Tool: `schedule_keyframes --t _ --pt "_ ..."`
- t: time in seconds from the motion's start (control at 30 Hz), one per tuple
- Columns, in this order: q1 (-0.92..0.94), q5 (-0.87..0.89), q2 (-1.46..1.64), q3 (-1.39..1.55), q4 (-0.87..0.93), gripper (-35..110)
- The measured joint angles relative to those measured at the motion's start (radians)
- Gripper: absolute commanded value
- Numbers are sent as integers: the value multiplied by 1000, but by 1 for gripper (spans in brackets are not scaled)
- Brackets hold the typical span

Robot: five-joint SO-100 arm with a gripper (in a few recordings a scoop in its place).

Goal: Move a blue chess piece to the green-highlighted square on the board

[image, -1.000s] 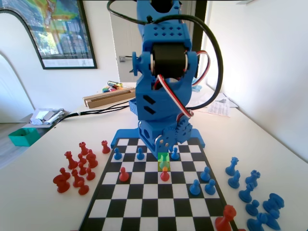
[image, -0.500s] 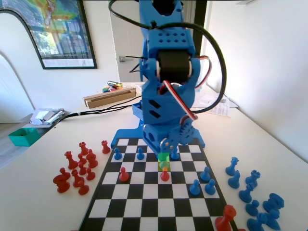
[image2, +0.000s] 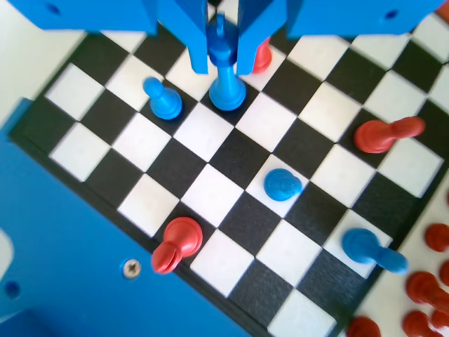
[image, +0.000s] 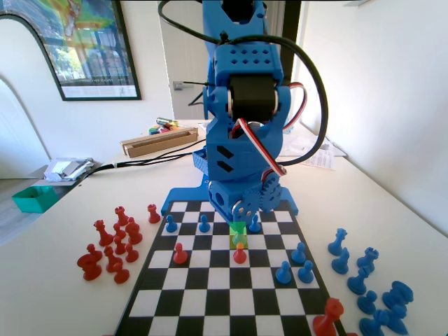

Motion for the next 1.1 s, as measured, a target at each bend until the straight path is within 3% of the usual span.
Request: schedule_keyframes --t 0.6,1.1 --pt "-8 2 94 -41 189 1" --pt "-17 -18 233 241 17 1"
